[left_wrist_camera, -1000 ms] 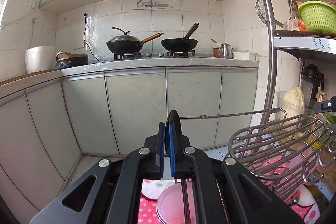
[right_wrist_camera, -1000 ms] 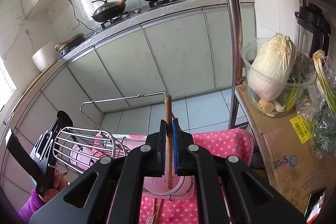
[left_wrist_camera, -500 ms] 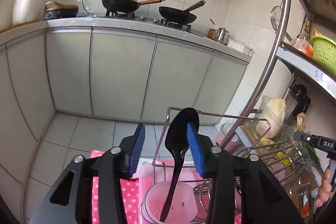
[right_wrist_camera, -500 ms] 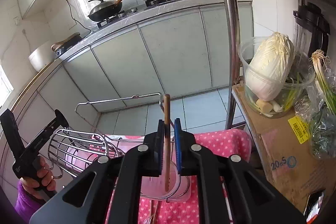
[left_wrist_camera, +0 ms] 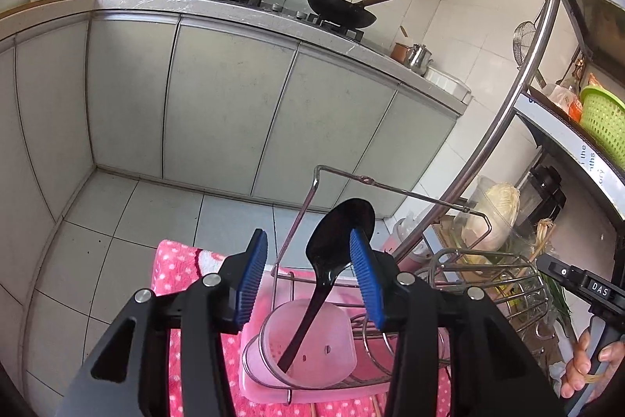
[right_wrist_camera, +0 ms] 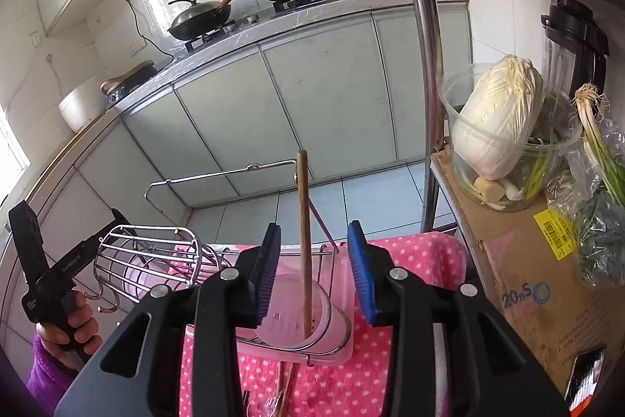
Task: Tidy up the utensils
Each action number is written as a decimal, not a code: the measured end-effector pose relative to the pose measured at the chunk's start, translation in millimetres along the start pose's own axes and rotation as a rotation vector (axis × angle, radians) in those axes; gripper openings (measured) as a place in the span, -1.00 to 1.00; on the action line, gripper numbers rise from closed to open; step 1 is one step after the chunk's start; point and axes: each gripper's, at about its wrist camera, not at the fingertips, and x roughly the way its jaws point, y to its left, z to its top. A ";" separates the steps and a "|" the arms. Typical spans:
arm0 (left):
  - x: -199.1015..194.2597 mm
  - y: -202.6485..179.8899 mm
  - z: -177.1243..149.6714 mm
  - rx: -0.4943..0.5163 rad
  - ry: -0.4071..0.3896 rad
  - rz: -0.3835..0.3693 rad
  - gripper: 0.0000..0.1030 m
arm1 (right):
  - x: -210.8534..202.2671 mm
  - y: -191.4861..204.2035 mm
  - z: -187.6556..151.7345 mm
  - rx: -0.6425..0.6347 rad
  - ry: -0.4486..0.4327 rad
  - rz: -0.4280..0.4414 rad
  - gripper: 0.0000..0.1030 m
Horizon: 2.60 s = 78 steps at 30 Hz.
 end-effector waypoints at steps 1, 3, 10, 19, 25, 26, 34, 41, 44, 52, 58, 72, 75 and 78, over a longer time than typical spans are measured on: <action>-1.2 0.5 -0.6 -0.001 -0.001 0.002 -0.16 | -1.0 -0.4 -1.3 0.002 0.000 0.001 -0.30; -4.8 1.9 -2.3 -0.003 0.001 0.011 -0.16 | -4.4 -1.7 -4.9 0.010 -0.003 0.001 -0.30; -30.7 -2.4 -13.9 0.037 -0.013 0.048 -0.16 | -29.7 -3.2 -25.2 0.017 -0.033 0.007 -0.30; -70.5 -13.3 -44.6 0.087 0.001 0.036 -0.16 | -64.4 7.0 -83.2 -0.007 -0.063 0.007 -0.30; -70.5 -18.6 -82.7 0.111 0.129 0.003 -0.19 | -49.1 8.0 -128.0 0.011 0.043 0.037 -0.30; -68.6 -20.1 -89.6 0.118 0.147 0.002 -0.19 | -45.5 7.5 -133.9 0.014 0.059 0.035 -0.30; -35.5 -20.1 -137.5 0.106 0.310 0.031 -0.26 | -19.5 -1.8 -166.5 0.071 0.169 0.049 -0.30; 3.8 -20.0 -159.3 0.098 0.432 0.081 -0.28 | -11.7 -9.4 -175.7 0.086 0.203 0.041 -0.30; 21.8 -23.9 -166.1 0.112 0.491 0.095 -0.38 | -10.5 -13.1 -177.6 0.093 0.206 0.039 -0.30; 65.1 -25.2 -181.0 0.136 0.595 0.170 -0.55 | 1.8 -17.5 -184.0 0.113 0.237 0.044 -0.30; 73.1 -32.6 -191.6 0.188 0.570 0.189 -0.58 | 17.6 -13.7 -186.8 0.109 0.270 0.036 -0.30; 30.5 -1.9 -178.1 0.124 0.537 0.085 -1.00 | 92.1 24.8 -184.9 0.055 0.406 0.015 -0.51; 27.3 3.0 -170.2 0.090 0.534 0.057 -0.99 | 105.3 26.2 -184.3 0.047 0.433 -0.033 -0.51; 26.7 14.1 -159.5 0.066 0.546 0.025 -0.94 | 114.1 28.3 -187.3 0.047 0.459 -0.046 -0.58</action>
